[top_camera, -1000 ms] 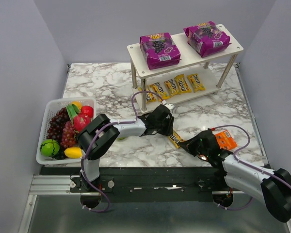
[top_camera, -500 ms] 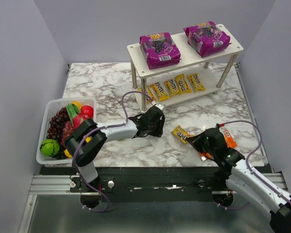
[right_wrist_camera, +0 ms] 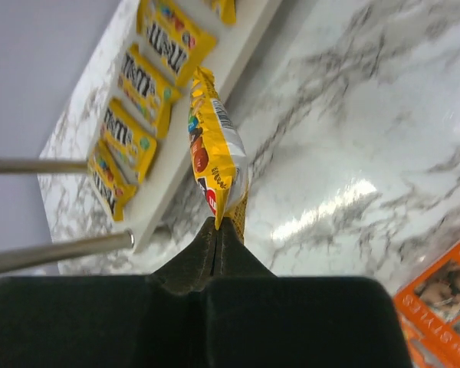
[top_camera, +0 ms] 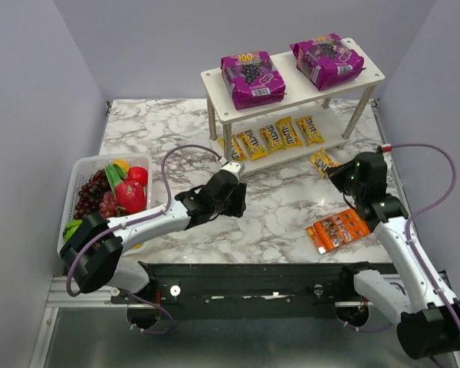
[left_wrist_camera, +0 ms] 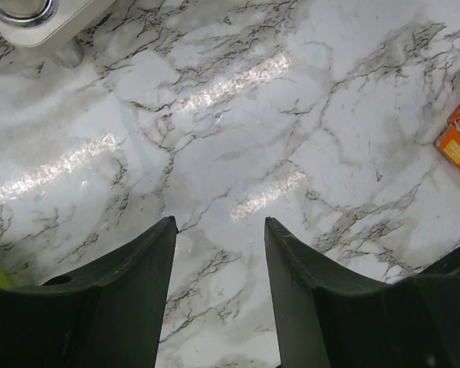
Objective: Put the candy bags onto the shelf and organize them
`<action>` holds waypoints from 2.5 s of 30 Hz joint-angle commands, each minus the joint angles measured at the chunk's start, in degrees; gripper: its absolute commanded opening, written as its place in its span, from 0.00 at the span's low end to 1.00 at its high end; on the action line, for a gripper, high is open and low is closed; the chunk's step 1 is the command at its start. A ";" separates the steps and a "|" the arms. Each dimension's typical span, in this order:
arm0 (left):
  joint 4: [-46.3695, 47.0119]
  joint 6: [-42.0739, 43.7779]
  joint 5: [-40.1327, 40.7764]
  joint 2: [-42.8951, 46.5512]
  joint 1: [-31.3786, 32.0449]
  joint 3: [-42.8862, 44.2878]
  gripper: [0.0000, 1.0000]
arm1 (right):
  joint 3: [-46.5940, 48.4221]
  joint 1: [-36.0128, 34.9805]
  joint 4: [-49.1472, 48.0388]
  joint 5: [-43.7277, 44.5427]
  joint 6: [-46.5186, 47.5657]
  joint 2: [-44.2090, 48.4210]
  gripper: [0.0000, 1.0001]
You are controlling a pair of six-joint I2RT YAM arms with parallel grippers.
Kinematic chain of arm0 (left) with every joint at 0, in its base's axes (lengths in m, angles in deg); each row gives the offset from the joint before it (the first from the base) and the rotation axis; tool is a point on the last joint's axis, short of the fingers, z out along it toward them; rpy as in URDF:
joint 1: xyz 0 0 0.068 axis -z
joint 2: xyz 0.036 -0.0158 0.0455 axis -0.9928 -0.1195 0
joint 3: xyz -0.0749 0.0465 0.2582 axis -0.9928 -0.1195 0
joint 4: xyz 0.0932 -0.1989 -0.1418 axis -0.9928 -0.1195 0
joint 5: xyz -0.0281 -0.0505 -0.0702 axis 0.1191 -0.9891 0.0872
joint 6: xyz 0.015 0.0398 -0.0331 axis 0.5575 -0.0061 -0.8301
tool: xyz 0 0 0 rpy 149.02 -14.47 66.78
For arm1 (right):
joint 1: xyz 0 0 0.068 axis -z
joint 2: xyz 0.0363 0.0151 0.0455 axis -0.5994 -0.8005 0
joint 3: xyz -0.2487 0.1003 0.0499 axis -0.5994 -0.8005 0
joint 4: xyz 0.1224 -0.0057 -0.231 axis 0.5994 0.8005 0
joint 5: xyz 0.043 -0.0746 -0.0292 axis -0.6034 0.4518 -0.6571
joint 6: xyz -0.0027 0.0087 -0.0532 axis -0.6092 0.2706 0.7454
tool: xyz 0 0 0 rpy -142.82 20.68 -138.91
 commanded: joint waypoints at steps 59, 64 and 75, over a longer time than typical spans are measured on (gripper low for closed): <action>-2.90 2.42 0.51 1.61 -1.06 -0.54 0.60 | 27.64 21.88 -21.05 -18.33 -3.92 -55.69 0.37; -2.89 2.24 0.51 1.78 -1.07 -0.72 0.60 | 27.02 21.88 -18.85 -17.19 -5.94 -56.48 0.25; -3.42 2.24 0.95 1.78 -1.15 -0.55 0.60 | 32.11 21.88 -17.45 -16.49 -5.24 -60.34 0.07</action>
